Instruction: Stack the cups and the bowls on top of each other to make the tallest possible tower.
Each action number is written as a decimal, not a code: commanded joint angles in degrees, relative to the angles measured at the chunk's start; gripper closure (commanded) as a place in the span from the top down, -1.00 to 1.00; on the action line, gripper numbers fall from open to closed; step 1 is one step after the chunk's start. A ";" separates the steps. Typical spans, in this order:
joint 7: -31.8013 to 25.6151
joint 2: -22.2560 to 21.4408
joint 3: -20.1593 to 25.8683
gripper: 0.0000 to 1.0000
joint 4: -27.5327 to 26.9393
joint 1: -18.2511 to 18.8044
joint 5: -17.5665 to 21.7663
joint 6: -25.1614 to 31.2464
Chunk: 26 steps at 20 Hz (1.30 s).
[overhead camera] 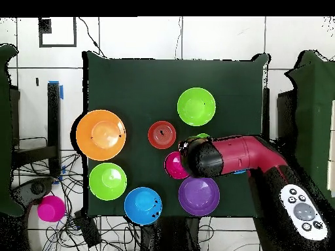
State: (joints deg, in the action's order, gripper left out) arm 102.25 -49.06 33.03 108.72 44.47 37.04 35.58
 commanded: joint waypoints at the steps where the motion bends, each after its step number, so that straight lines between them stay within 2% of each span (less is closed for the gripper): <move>1: -0.99 1.73 -1.46 1.00 -0.78 -4.48 7.59 -5.07; 4: -0.41 2.79 -2.74 1.00 -3.15 -4.89 8.12 -4.70; 14: -5.97 3.23 -1.66 1.00 -9.60 -1.91 8.13 -0.96; 21: -6.15 3.88 -1.71 1.00 -10.30 -1.00 7.84 -0.89; 23: -7.44 4.14 -1.12 1.00 -10.49 -0.51 7.83 -0.74; 26: -12.91 5.55 1.86 1.00 -10.96 1.41 7.45 -0.13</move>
State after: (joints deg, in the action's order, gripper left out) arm 102.25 -48.71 32.56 100.62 44.55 40.86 33.38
